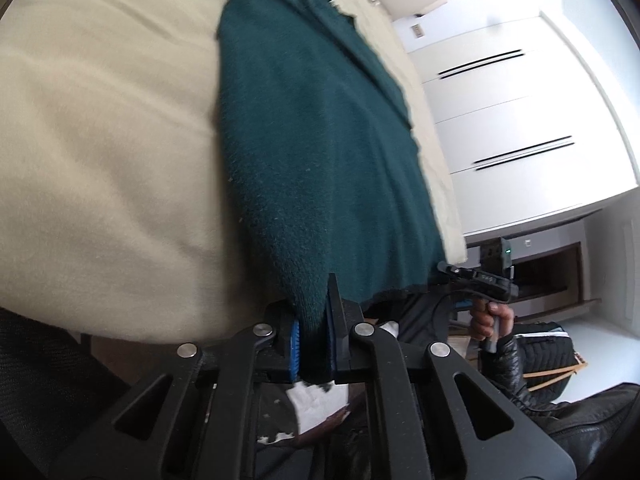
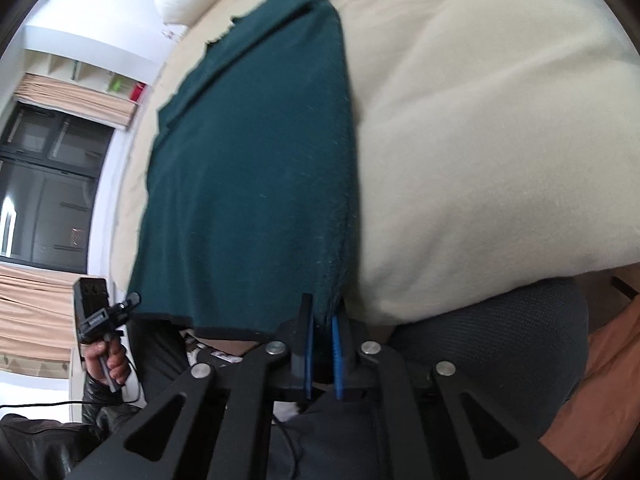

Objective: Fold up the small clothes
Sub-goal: 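Grasp the hem with both grippers and fold it up toward the collar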

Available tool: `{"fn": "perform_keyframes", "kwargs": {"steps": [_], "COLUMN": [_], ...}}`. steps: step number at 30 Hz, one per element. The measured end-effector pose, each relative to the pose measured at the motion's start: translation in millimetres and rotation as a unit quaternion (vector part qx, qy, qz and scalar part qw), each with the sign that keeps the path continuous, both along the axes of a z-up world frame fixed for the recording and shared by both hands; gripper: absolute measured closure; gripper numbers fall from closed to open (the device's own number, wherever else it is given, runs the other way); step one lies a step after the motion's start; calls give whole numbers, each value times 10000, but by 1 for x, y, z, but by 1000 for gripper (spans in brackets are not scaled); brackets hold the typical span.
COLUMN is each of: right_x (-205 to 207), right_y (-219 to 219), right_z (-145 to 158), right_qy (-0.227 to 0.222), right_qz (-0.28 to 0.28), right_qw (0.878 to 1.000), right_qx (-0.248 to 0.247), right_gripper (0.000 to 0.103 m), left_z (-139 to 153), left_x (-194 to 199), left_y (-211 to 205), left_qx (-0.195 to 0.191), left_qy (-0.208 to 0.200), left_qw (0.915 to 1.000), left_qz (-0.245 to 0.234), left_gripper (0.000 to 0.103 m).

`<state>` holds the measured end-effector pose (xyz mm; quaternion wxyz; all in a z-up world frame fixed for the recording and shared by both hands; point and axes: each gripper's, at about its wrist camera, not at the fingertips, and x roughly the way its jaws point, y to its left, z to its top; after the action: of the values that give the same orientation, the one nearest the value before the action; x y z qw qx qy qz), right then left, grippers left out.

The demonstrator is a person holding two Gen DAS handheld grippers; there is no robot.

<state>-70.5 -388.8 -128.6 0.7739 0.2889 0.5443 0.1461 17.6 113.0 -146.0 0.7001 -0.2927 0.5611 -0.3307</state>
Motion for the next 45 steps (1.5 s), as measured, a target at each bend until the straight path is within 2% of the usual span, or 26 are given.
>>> {"fn": "perform_keyframes", "kwargs": {"steps": [6,11,14,19,26,33,45], "right_x": [-2,4,12,24,64,118,247], "right_y": [4,7,8,8,8,6,-23], "right_z": [36,54,50,52,69,78,77], "right_qy": [-840,-1315,-1315,-1452,-1646,-1712,-1726], "right_qz": [-120,-300,-419,-545,-701,-802,-1336], "right_qw": [9956,9891,9887,9838,9759,9733,9674], "right_qx": [385,583,593,900,1246,1302,1284], "right_gripper": [95,95,95,95,95,95,95], "left_z": [24,46,50,53,67,73,78], "left_x": [8,19,25,37,88,158,291], "left_y": [18,27,26,26,24,22,5], "left_qx": [-660,-1127,-1230,-1501,-1851,-1819,-1600], "left_qy": [-246,-478,-510,-441,-500,-546,-555], "left_qw": [9966,9905,9890,9845,9745,9714,9714], "left_qz": [419,621,644,798,1164,1425,1665], "left_gripper": [95,95,95,95,95,95,95]}}
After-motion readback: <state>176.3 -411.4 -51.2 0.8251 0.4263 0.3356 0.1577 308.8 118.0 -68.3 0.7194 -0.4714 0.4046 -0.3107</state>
